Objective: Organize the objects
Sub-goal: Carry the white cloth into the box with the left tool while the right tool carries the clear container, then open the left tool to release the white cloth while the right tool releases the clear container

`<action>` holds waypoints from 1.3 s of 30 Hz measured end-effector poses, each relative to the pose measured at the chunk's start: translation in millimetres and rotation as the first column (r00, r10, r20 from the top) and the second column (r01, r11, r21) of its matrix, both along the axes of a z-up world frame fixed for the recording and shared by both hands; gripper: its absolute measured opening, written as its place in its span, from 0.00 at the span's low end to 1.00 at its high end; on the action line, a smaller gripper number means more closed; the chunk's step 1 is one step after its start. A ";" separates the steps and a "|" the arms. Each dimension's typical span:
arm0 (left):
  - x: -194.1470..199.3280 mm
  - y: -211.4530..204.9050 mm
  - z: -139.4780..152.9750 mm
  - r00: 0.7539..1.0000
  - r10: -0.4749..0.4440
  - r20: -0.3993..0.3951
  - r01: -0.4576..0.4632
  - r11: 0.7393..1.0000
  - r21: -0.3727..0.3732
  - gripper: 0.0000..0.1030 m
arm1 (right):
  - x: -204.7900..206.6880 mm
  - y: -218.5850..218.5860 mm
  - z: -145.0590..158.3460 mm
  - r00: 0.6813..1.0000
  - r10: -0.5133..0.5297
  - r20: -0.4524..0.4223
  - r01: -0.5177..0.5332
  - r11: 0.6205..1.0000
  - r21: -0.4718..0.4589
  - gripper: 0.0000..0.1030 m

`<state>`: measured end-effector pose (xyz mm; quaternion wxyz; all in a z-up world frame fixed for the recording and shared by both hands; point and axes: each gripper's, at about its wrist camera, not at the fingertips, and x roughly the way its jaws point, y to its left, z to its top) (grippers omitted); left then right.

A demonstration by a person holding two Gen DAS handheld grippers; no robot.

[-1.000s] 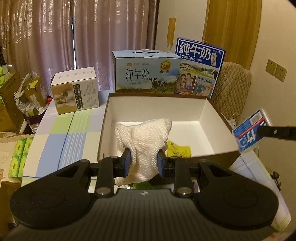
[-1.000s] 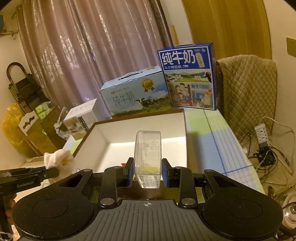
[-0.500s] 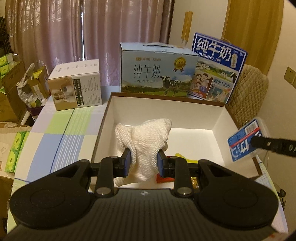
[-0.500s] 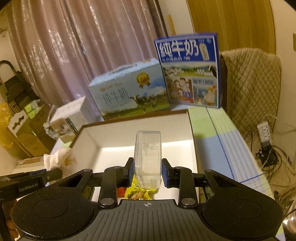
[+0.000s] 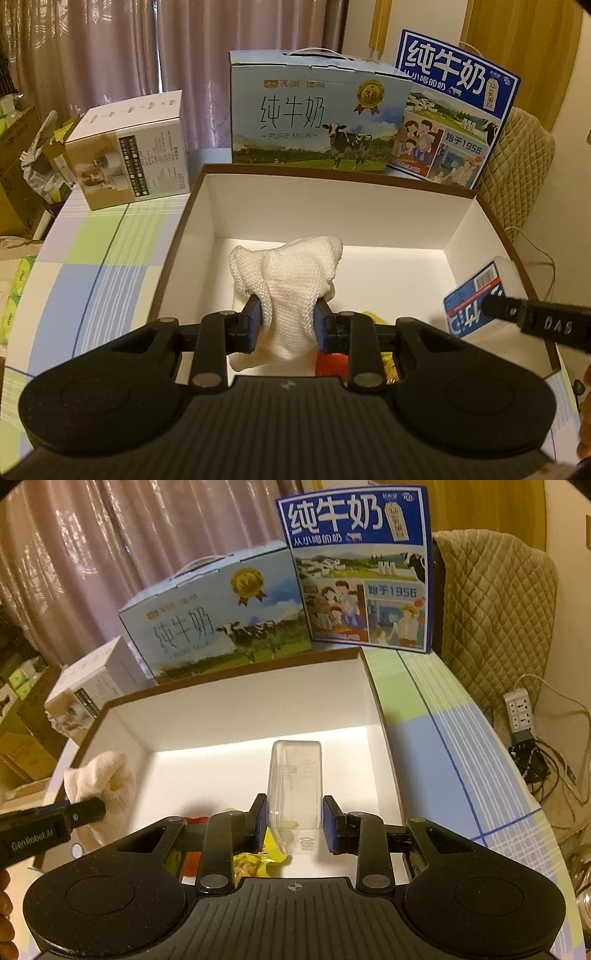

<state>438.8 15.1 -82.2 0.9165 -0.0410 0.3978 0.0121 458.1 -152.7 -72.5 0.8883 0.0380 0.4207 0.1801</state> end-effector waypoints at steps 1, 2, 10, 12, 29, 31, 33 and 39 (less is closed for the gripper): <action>2.3 -1.0 -0.2 1.000 -0.004 0.002 0.004 1.000 -0.002 0.24 | 1.9 1.0 -2.0 1.000 -0.001 -0.001 0.001 1.000 -0.006 0.26; 4.5 -2.0 -0.5 1.000 -0.008 0.002 0.008 1.000 -0.002 0.24 | 3.1 1.3 -4.2 1.000 -0.002 -0.004 0.002 1.000 -0.011 0.26; 17.0 -2.6 -8.0 1.000 -0.006 -0.010 0.006 1.000 -0.001 0.25 | 11.9 3.3 -12.1 1.000 -0.017 -0.004 0.017 0.999 -0.031 0.26; 19.5 -1.6 -10.0 1.000 -0.002 -0.013 0.002 1.000 -0.002 0.26 | 13.9 3.2 -12.7 1.000 -0.018 -0.003 0.018 0.999 -0.028 0.26; 23.0 5.4 -16.6 1.000 0.009 -0.023 -0.009 1.000 0.005 0.47 | 16.6 4.3 -14.9 1.000 -0.010 0.001 0.010 1.000 0.013 0.27; 22.8 5.5 -15.9 1.000 0.009 -0.020 -0.009 1.000 0.004 0.49 | 17.2 2.6 -14.1 1.000 -0.015 0.004 0.015 0.999 0.048 0.27; 22.5 6.1 -15.1 1.000 0.011 -0.017 -0.010 1.000 0.003 0.54 | 17.9 1.2 -11.3 1.000 -0.026 0.012 0.025 0.997 0.076 0.28; 21.3 6.7 -14.7 1.000 0.010 -0.018 -0.010 1.000 0.006 0.59 | 16.3 2.1 -6.6 0.999 -0.025 0.037 0.022 0.997 0.069 0.53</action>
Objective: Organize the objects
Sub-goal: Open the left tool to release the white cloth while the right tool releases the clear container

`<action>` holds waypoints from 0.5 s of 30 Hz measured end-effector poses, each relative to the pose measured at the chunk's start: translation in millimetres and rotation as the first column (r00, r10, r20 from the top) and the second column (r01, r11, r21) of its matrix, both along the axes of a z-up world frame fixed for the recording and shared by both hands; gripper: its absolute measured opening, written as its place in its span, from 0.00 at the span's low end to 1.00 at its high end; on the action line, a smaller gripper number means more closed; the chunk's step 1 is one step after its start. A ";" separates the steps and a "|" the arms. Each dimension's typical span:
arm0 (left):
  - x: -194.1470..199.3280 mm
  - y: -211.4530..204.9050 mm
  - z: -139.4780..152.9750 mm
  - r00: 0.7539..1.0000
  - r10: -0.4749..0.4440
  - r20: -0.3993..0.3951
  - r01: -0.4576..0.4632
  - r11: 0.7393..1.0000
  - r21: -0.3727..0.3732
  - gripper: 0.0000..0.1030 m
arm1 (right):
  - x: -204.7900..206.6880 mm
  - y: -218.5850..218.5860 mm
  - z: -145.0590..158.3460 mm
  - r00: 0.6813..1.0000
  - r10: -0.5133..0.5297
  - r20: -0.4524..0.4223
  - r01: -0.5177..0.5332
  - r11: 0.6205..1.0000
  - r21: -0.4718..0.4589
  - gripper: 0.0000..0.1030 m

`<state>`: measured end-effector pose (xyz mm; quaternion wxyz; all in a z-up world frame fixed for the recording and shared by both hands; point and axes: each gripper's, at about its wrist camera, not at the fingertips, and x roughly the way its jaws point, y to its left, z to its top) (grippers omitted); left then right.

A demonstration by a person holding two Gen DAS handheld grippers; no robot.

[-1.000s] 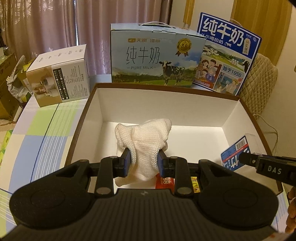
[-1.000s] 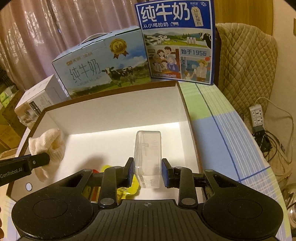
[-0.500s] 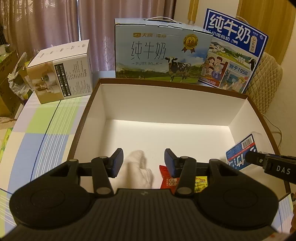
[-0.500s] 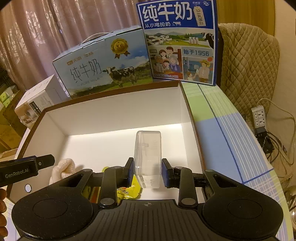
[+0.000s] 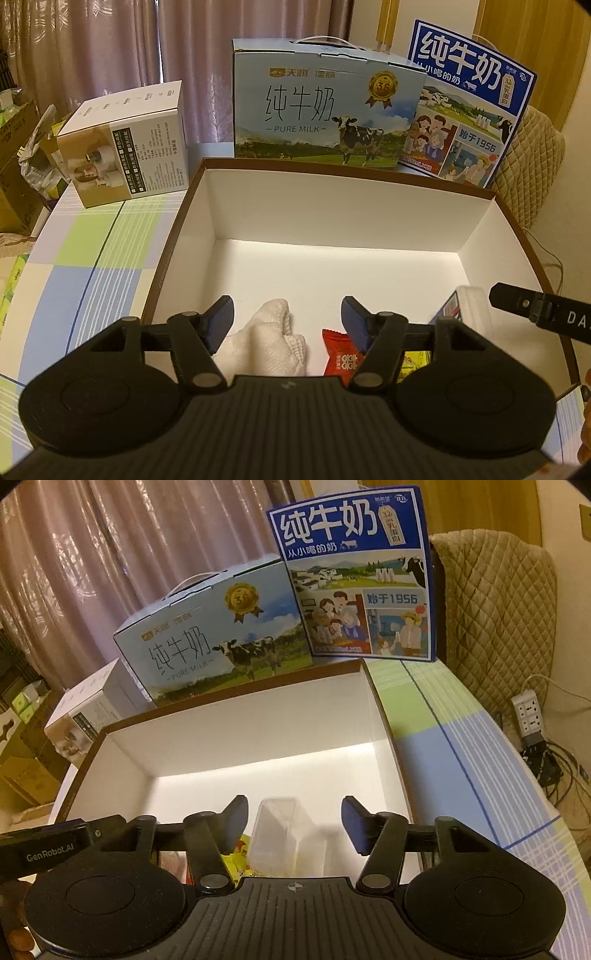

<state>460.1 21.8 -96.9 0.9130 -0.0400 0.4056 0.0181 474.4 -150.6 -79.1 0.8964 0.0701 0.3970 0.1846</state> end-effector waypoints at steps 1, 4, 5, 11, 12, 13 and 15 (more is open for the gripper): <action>-0.5 -0.1 0.1 1.000 -0.001 0.000 0.001 1.000 0.002 0.60 | -0.1 0.7 0.2 1.000 0.006 -0.003 -0.006 1.000 0.000 0.53; -1.5 0.5 0.9 1.000 -0.002 0.002 0.002 1.000 0.002 0.61 | -1.2 2.9 -0.7 1.000 0.023 -0.012 -0.023 1.000 -0.004 0.54; -1.8 0.7 1.2 1.000 -0.003 0.002 0.003 1.000 0.001 0.61 | -1.7 3.7 -1.1 1.000 0.027 -0.015 -0.027 1.000 -0.008 0.54; -3.3 0.8 2.0 1.000 -0.004 0.002 0.004 1.000 0.006 0.62 | -4.9 4.8 -2.5 0.999 0.034 -0.017 -0.034 0.999 -0.023 0.55; -3.9 0.7 2.1 1.000 -0.003 0.001 0.003 1.000 0.010 0.62 | -4.9 4.8 -2.4 0.999 0.035 -0.016 -0.036 0.999 -0.022 0.55; -4.5 0.6 2.7 1.000 -0.001 0.001 0.001 1.000 0.013 0.63 | -5.3 4.7 -2.2 0.999 0.037 -0.016 -0.037 0.999 -0.022 0.55; -6.3 0.7 4.5 1.000 0.000 0.004 0.000 1.000 0.014 0.63 | -6.8 4.2 -1.3 0.999 0.040 -0.013 -0.040 0.999 -0.022 0.55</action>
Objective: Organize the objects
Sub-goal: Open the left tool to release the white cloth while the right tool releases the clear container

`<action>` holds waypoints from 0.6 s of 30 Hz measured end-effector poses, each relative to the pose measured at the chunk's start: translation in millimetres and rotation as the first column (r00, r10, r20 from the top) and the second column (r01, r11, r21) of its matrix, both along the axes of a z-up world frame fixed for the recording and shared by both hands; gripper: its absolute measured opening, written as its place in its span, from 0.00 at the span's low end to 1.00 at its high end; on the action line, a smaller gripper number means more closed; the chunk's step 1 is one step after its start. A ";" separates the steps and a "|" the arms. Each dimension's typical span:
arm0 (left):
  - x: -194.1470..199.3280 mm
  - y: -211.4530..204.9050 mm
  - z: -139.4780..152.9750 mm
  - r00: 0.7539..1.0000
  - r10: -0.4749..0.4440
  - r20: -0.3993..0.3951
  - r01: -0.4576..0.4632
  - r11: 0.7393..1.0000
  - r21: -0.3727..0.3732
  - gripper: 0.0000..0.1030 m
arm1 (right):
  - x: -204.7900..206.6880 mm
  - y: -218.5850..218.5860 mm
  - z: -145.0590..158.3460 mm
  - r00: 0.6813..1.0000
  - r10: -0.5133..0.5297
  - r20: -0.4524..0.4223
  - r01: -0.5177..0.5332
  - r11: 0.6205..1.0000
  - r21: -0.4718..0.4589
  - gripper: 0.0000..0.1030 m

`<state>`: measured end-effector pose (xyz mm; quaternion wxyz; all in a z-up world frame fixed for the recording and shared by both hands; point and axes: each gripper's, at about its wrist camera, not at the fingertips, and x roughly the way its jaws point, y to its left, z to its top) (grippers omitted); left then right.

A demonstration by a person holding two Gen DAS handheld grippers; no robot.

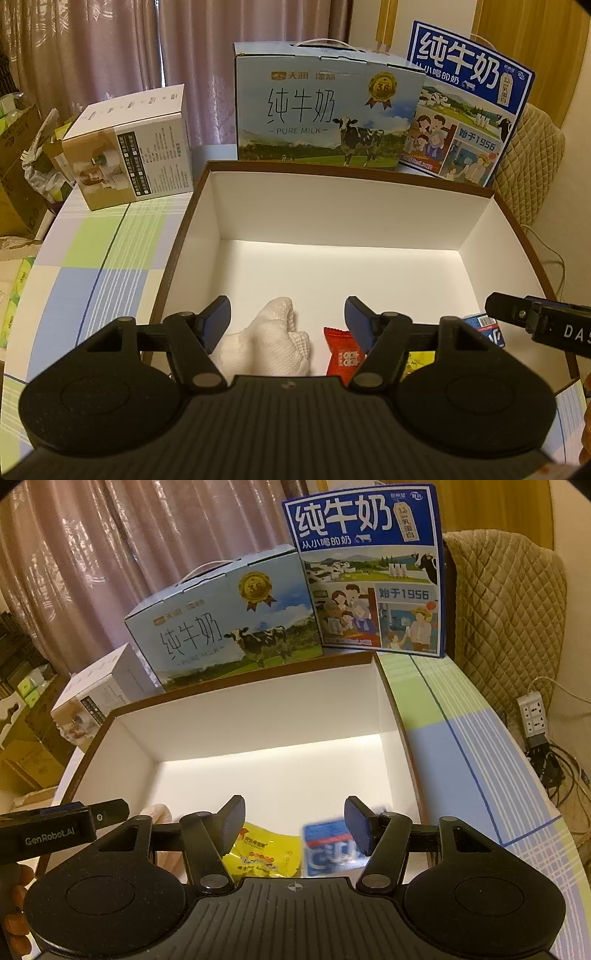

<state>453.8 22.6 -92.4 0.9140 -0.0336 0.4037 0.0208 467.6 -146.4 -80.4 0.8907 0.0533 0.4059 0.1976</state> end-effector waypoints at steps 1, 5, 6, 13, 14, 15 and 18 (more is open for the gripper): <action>-0.9 0.1 1.1 1.000 -0.001 0.001 0.001 1.000 0.000 0.63 | -1.0 -0.2 0.8 1.000 0.002 0.002 -0.002 1.000 -0.001 0.55; -5.6 -0.1 6.6 1.000 -0.005 0.010 0.005 1.000 -0.002 0.63 | -4.6 -3.1 5.1 1.000 0.008 0.013 -0.008 1.000 0.003 0.55; -6.7 -0.5 7.8 1.000 -0.007 0.012 0.007 1.000 -0.002 0.63 | -6.0 -4.3 6.5 1.000 0.008 0.017 -0.008 1.000 0.006 0.56; -18.0 -4.6 15.1 1.000 -0.013 0.018 0.013 1.000 -0.002 0.64 | -18.1 -10.1 16.2 0.999 0.022 0.039 -0.023 1.000 0.011 0.57; -19.6 -4.6 16.1 1.000 -0.012 0.018 0.013 1.000 -0.005 0.64 | -20.3 -10.5 18.0 0.999 0.026 0.041 -0.026 1.000 0.011 0.57; -21.0 -4.7 17.1 1.000 -0.011 0.018 0.011 1.000 -0.007 0.64 | -22.8 -11.0 20.0 0.998 0.030 0.046 -0.031 0.999 0.011 0.57; -26.6 -6.1 21.3 1.000 -0.012 0.024 0.013 1.000 -0.008 0.64 | -30.3 -12.4 27.7 0.997 0.044 0.070 -0.045 0.999 0.011 0.58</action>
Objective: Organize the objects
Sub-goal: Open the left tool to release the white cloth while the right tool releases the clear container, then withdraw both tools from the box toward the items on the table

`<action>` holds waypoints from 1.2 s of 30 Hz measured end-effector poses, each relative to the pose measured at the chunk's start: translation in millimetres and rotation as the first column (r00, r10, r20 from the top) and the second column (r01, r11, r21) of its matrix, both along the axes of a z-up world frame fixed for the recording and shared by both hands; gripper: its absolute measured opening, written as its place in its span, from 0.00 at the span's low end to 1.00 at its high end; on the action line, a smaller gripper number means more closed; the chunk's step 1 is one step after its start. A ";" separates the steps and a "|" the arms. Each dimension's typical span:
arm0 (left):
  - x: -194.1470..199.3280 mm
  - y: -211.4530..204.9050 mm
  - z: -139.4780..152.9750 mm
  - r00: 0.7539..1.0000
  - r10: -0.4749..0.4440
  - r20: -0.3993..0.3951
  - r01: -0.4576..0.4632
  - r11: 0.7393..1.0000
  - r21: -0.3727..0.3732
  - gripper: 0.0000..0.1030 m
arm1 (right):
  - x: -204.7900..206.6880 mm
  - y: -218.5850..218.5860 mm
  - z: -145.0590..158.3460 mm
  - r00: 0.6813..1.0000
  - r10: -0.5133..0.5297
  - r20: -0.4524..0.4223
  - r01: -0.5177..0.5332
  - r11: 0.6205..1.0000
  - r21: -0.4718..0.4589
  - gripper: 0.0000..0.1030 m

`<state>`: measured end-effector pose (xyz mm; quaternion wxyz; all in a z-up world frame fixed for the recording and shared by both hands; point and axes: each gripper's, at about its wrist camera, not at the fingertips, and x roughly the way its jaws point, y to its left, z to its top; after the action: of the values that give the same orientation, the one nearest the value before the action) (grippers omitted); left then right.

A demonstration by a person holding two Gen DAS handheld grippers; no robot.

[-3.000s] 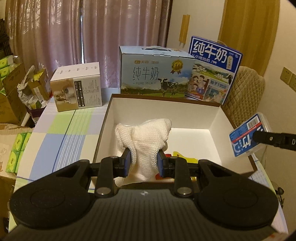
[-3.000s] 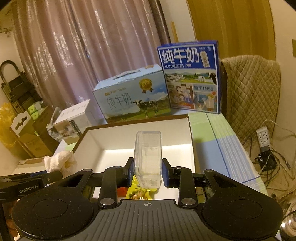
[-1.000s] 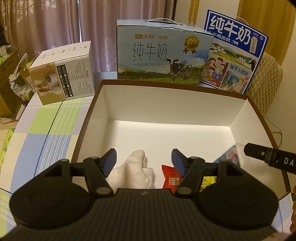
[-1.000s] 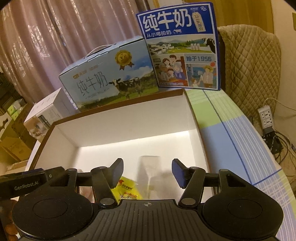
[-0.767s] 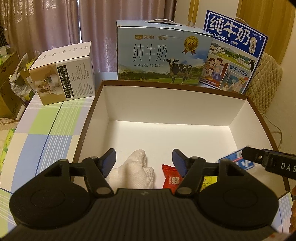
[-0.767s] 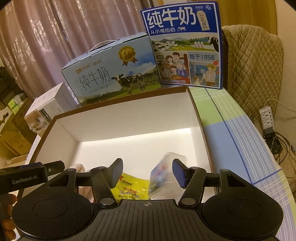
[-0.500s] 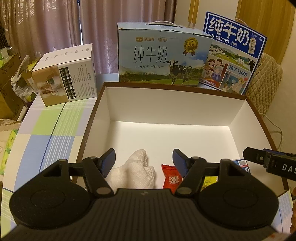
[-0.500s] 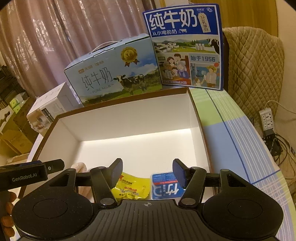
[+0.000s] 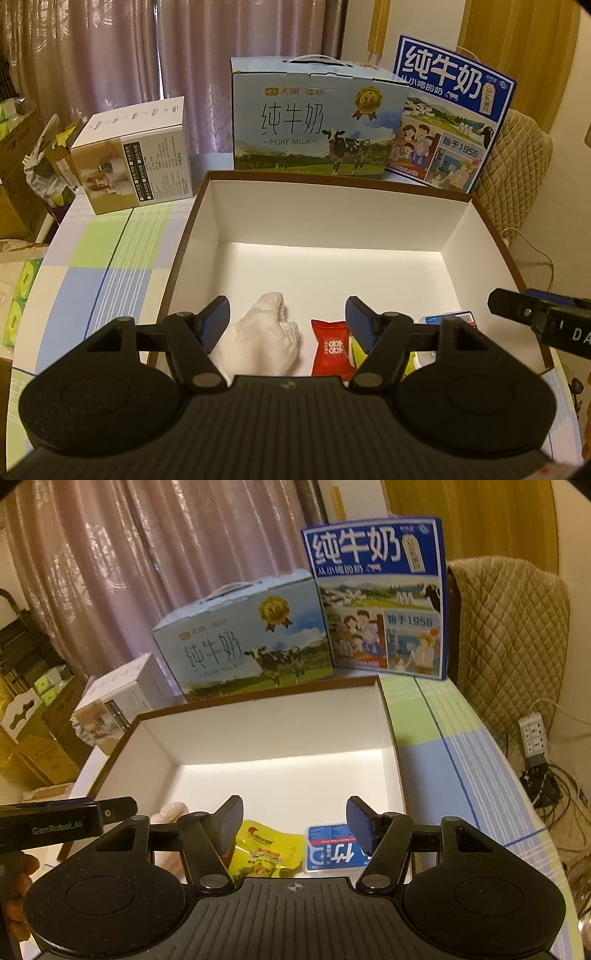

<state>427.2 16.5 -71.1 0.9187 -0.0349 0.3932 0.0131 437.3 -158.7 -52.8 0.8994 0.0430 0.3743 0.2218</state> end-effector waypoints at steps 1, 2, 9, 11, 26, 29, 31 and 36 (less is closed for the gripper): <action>-2.2 -0.3 1.9 1.000 0.000 0.003 0.000 1.000 0.000 0.64 | -2.4 -0.5 2.9 1.000 0.003 0.010 -0.003 1.000 -0.001 0.58; -5.0 -0.4 4.0 1.000 -0.002 0.007 0.002 1.000 -0.002 0.64 | -4.7 -1.2 5.5 1.000 0.004 0.018 -0.004 1.000 0.000 0.58; -32.0 1.9 13.9 1.000 -0.005 0.016 0.005 1.000 -0.007 0.64 | -22.8 -3.5 20.3 0.999 0.022 0.037 -0.023 0.999 0.027 0.60; -41.3 5.2 16.2 1.000 -0.002 0.015 0.002 1.000 -0.017 0.64 | -31.7 -3.6 22.5 0.999 0.036 0.038 -0.037 0.999 0.011 0.60; -118.5 26.3 37.9 0.999 0.015 0.045 -0.012 0.998 -0.063 0.64 | -95.1 -24.1 25.5 0.997 0.079 0.009 -0.080 0.997 0.020 0.60; -129.0 33.6 37.6 0.999 0.023 0.044 -0.020 0.997 -0.070 0.64 | -102.9 -27.8 19.7 0.996 0.083 -0.026 -0.082 0.996 0.026 0.60; -134.8 38.6 34.7 0.999 0.026 0.035 -0.024 0.997 -0.075 0.64 | -107.3 -29.3 14.2 0.995 0.086 -0.053 -0.085 0.996 0.029 0.60; -142.3 44.9 22.2 1.000 0.017 0.012 -0.016 0.998 -0.053 0.64 | -112.8 -27.1 -0.3 0.991 0.092 -0.099 -0.090 0.996 0.029 0.60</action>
<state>284.9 61.3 -48.9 0.9197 -0.0625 0.3874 0.0099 324.5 -185.9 -53.1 0.8677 0.0480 0.4179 0.2648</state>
